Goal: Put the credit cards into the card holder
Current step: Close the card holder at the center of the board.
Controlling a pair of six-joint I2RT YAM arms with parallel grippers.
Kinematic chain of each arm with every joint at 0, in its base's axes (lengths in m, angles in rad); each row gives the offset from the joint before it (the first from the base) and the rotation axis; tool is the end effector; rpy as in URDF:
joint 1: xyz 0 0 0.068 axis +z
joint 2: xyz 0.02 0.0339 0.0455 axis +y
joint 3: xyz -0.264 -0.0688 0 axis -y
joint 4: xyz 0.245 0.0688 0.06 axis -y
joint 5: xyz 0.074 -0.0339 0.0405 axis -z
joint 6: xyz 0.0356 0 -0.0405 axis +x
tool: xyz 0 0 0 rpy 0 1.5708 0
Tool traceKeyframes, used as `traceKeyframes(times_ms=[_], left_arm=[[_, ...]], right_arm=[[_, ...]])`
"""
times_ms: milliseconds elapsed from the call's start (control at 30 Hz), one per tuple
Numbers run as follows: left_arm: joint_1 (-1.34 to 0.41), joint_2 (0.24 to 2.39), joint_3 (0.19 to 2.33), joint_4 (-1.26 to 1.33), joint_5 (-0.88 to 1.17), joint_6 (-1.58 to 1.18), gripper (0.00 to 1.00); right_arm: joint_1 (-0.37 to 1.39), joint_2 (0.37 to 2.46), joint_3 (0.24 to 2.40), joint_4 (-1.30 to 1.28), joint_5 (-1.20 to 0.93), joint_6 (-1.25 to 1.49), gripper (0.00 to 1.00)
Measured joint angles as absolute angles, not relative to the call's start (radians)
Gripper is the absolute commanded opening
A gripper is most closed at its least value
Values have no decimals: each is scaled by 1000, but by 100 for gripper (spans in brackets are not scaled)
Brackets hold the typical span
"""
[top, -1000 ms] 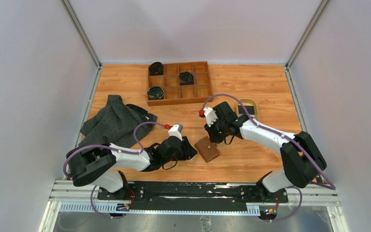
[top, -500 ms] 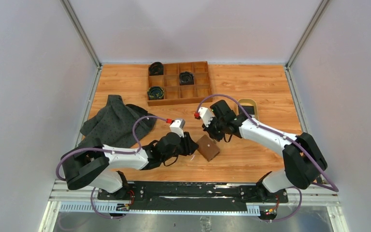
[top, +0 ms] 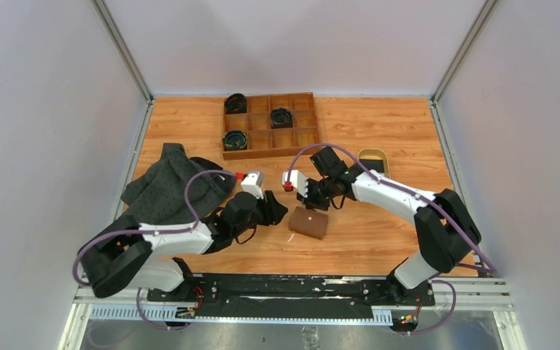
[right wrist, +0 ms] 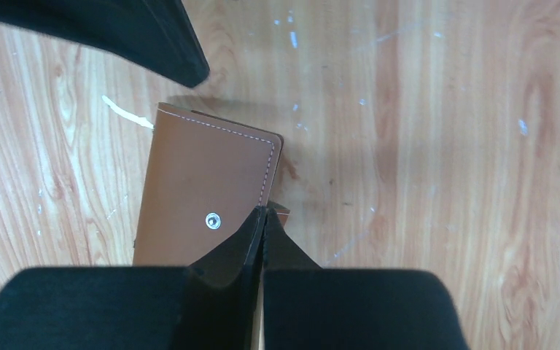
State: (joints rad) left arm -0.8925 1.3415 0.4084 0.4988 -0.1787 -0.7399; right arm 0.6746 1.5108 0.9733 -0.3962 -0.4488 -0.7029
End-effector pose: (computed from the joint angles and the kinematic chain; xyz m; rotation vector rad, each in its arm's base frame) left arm 0.1637 -0.1930 0.1636 0.0403 2.1053 -0.8489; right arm 0.2312 0.2047 0.2179 -1.6979 1.7726 0.5472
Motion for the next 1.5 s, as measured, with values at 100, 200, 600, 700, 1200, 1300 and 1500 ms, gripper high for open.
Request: traceKeyframes(times_ms=[100,200,600,700,1200,1300,1500], left_arm=[[-892,1220,352,491,-189,-708,68],[-891,1085,308,492,-199,-661,87],[-887,995,250,603,-54,-443,100],[-887,1019,211,709,0,-408,100],[-886,1052,196,899,176,-261,98],[-884,1021,240,829,199,-213,100],[-848,936,341,656,216,-134,100]], right_arm=[[675,1565,1002,-424,-494,-751,0],[677,1578,1002,-443,-507,-782,0],[720,1536,903,-434,-535,-852,8],[720,1519,897,-435,-549,-852,11],[645,1382,904,-533,-632,-826,60],[612,1336,927,-570,-660,-835,60],[532,1267,999,-698,-700,-900,60]])
